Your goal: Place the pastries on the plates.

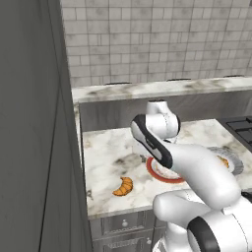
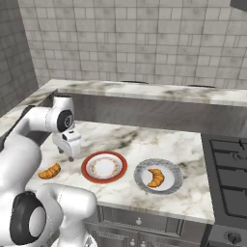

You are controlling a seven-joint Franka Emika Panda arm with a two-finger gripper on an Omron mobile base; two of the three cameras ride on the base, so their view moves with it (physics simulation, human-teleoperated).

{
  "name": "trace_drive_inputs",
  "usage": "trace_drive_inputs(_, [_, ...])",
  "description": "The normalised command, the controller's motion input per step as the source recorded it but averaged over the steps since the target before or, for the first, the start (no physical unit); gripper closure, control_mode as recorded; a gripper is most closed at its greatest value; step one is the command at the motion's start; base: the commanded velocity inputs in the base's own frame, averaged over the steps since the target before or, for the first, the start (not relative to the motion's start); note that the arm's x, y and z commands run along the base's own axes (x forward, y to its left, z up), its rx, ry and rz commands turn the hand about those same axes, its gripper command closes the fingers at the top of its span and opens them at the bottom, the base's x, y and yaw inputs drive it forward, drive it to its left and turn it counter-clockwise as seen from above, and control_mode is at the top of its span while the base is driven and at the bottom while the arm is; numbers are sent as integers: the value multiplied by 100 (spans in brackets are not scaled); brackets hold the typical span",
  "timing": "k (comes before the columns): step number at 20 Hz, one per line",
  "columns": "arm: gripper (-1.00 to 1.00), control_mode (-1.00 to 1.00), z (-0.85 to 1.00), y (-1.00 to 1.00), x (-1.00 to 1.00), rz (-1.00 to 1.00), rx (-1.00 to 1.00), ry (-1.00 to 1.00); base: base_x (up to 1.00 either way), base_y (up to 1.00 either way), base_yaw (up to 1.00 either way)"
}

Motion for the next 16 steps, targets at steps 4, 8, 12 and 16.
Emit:
trace_drive_inputs(4, [-100, -100, -24, 100, -1, 24, 0, -1, 0, 0, 0])
trace_drive_inputs(8, [-100, -100, -36, 74, 4, 12, 0, -18, 0, 0, 0])
trace_drive_inputs(12, [-100, -100, -39, 16, 14, 0, -3, -42, 0, 0, 0])
trace_drive_inputs(16, [-100, -100, -31, 0, 7, 0, 0, -22, 0, 0, 0])
